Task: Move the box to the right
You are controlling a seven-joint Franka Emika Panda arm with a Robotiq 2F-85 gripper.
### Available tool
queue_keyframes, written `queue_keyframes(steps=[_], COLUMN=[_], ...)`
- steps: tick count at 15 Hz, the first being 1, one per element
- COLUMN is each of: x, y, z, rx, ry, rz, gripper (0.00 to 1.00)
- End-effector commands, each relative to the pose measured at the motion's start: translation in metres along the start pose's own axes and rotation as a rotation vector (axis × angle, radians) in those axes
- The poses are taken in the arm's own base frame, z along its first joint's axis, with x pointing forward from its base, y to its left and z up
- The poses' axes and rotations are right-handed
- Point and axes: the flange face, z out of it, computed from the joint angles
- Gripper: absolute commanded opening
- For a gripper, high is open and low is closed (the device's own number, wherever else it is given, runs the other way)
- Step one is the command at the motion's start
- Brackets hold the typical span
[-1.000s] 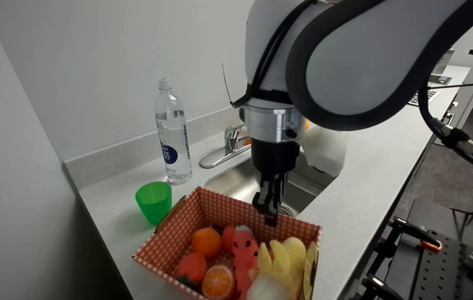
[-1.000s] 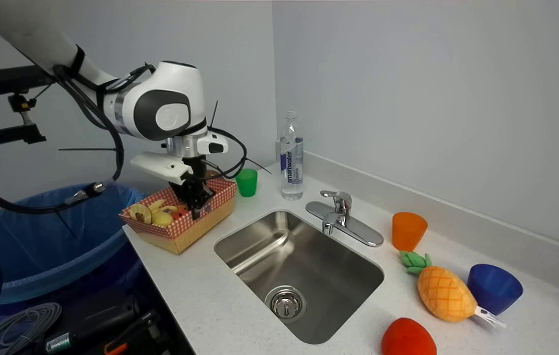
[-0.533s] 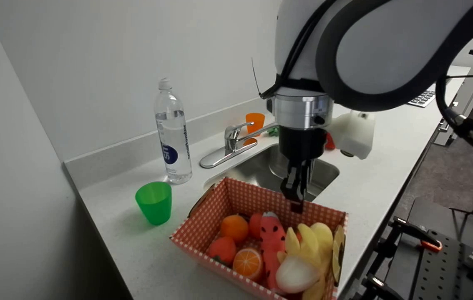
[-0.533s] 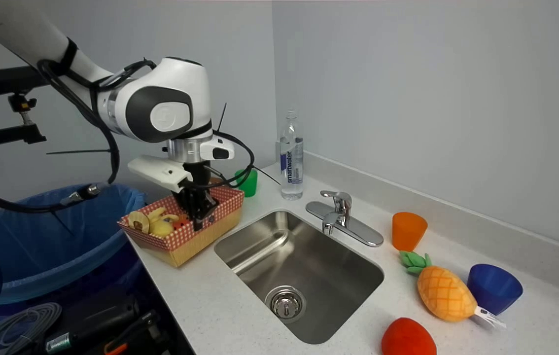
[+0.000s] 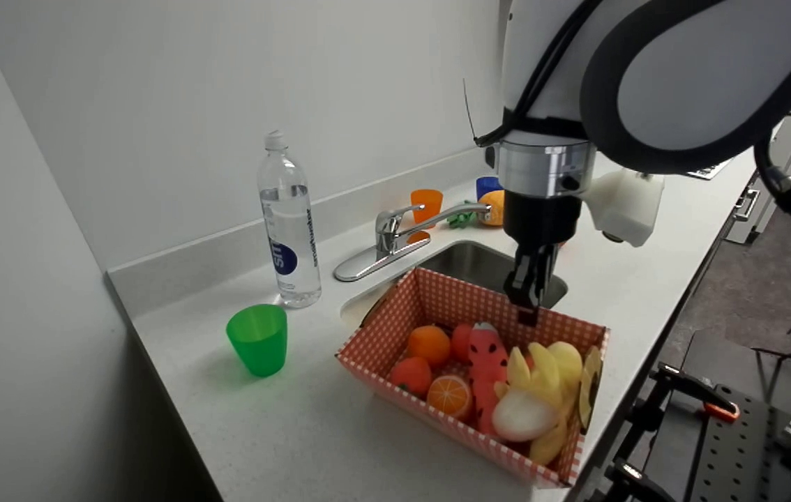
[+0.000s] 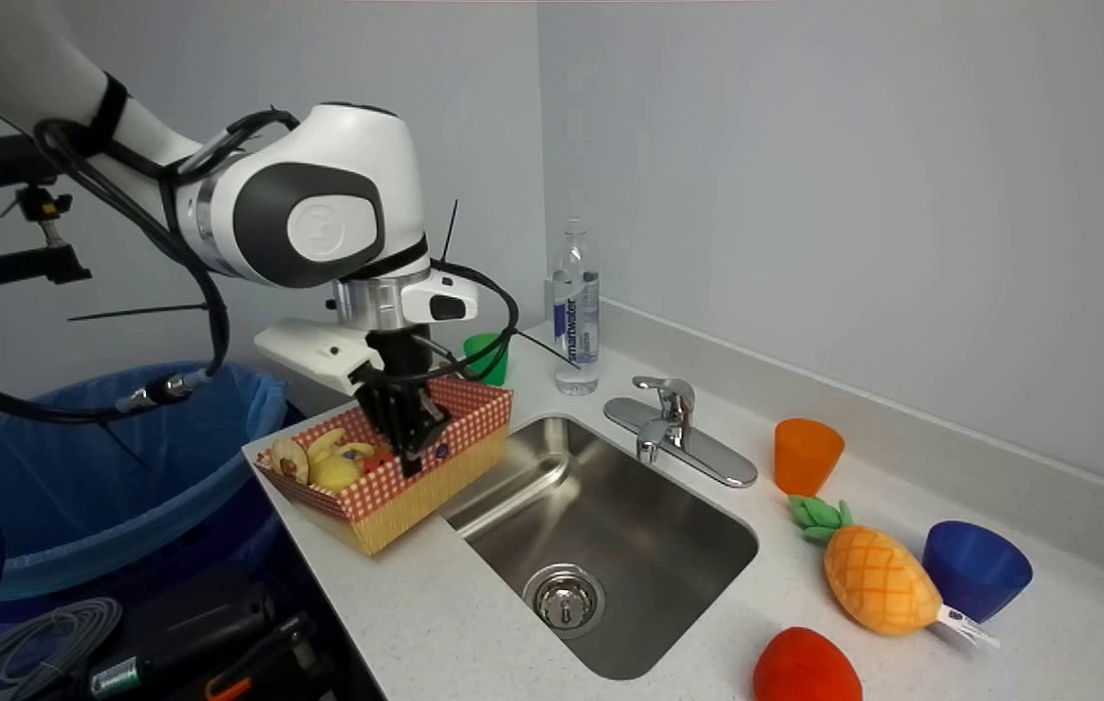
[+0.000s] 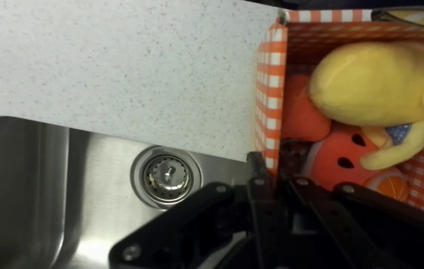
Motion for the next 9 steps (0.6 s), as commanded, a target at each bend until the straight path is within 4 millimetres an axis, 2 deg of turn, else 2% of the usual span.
queue_keyframes(steps=[1, 5, 6, 9], x=[-0.019, -0.034, -0.023, -0.027], y=[0.028, 0.055, 0.063, 0.082], z=[-0.01, -0.007, -0.012, -0.013], rx=[-0.054, -0.091, -0.098, -0.102], ry=[0.025, 0.02, 0.014, 0.012], rz=[0.082, 0.158, 0.185, 0.27], gripper=[0.02, 0.02, 0.02, 0.02])
